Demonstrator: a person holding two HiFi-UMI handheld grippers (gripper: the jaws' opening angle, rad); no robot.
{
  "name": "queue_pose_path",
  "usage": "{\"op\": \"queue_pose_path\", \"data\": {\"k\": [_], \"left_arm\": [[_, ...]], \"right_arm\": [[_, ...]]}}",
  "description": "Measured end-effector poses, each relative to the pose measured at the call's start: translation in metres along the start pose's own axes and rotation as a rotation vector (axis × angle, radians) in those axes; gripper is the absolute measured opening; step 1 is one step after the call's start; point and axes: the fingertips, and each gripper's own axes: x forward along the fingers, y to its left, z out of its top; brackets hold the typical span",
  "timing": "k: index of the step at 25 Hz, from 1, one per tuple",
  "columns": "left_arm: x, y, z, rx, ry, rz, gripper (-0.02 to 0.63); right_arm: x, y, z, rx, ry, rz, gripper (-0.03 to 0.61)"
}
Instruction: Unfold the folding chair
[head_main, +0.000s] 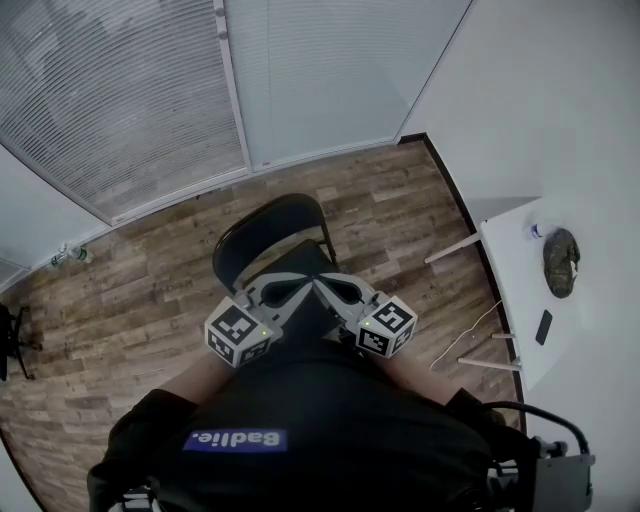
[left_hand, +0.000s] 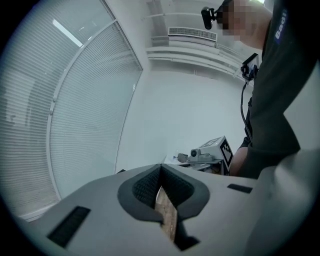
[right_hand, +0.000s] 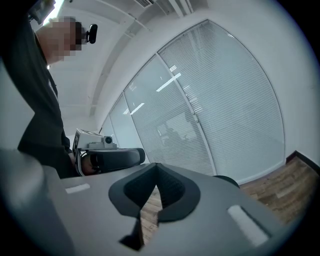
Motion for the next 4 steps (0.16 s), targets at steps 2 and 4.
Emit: {"op": "queue_pose_path", "data": {"k": [2,4], "left_arm": [[-0.0004,-0.0013,0.0001,0.0,-0.004,-0.003,0.005],[-0.0009,-0.0022,-0.0003,0.001,-0.006,-0.005,0.005]], "right_arm": [[0.0001,0.0006,-0.0013,0.001,0.0,-0.001,0.0],[0.0002,0.0011,-0.0027,0.002,0.001,-0.003,0.0]]}}
